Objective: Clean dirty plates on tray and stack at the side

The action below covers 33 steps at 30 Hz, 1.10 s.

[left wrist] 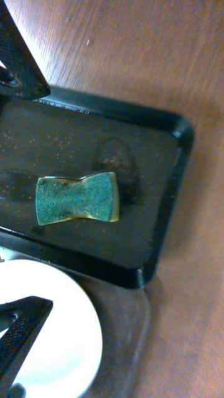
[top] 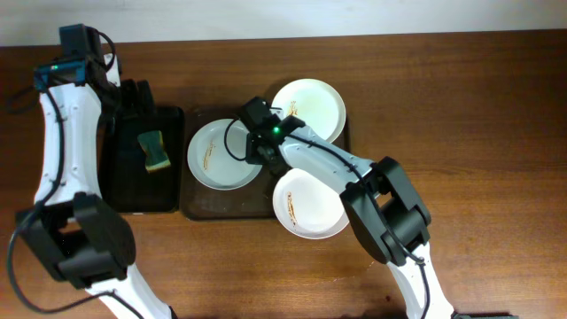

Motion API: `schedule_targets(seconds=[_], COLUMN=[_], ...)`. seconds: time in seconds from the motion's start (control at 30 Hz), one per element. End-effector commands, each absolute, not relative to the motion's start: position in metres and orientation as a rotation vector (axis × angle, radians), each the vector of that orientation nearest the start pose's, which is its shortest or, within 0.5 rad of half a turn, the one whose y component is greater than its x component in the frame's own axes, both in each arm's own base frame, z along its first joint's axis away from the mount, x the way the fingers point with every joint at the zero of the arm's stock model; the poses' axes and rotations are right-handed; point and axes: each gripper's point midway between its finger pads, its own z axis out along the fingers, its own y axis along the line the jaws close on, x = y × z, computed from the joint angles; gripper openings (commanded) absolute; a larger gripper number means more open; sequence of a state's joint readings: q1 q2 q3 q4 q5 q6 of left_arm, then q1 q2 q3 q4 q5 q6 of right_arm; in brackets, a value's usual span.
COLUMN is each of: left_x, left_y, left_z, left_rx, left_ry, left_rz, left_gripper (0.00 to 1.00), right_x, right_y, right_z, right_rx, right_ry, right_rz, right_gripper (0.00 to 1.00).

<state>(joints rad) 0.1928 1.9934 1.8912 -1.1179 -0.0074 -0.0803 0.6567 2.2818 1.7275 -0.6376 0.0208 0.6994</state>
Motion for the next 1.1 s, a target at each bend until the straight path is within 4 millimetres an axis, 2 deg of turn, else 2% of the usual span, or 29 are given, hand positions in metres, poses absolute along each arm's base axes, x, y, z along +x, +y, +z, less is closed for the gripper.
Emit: schedule_targets(seconds=[0.0,0.07,0.2,0.3,0.33,0.5,0.6,0.67,0.73,0.87,0.9,1.0,1.07], left_x=[0.456,0.458,0.451,0.449,0.447,0.437,0.433,0.433,0.435,0.440,0.440,0.442,0.447], left_y=[0.086,0.076,0.073,0.072,0.071,0.064,0.080,0.082,0.082,0.084,0.084,0.084,0.085], left_z=[0.112,0.087,0.058,0.047,0.043,0.027,0.018,0.011,0.005,0.003,0.003,0.006,0.017], left_rx=[-0.405,-0.406,-0.503,-0.509,-0.511,-0.525,-0.666,-0.688,-0.687,-0.683,-0.683,-0.681,-0.634], left_ry=[2.870,2.924,2.995,3.019,3.033,3.103,3.099,3.101,3.101,3.082,3.082,3.076,3.070], left_rz=[-0.004,-0.098,-0.126,-0.129,-0.131,-0.127,0.025,0.040,0.039,0.037,0.037,0.037,0.035], left_gripper=[0.95,0.82,0.74,0.66,0.60,0.55,0.52,0.44,0.38,0.14,0.02,0.01,0.01], right_x=[0.407,0.409,0.412,0.411,0.410,0.410,0.409,0.410,0.410,0.410,0.410,0.410,0.411], right_y=[0.289,0.284,0.290,0.298,0.301,0.304,0.304,0.304,0.304,0.304,0.304,0.304,0.305], right_z=[-0.020,-0.020,-0.019,-0.017,-0.017,-0.016,-0.016,-0.016,-0.016,-0.016,-0.017,-0.016,-0.016], right_rx=[0.109,0.125,0.080,0.039,0.023,0.015,0.015,0.015,0.015,0.016,0.016,0.016,0.016], right_ry=[2.929,2.933,2.912,2.897,2.894,2.888,2.888,2.887,2.887,2.887,2.887,2.885,2.882], right_rz=[0.282,0.276,0.293,0.305,0.308,0.314,0.315,0.315,0.315,0.315,0.315,0.317,0.321], right_gripper=[0.04,0.04,0.04,0.04,0.04,0.04,0.04,0.04,0.04,0.04,0.04,0.04,0.04])
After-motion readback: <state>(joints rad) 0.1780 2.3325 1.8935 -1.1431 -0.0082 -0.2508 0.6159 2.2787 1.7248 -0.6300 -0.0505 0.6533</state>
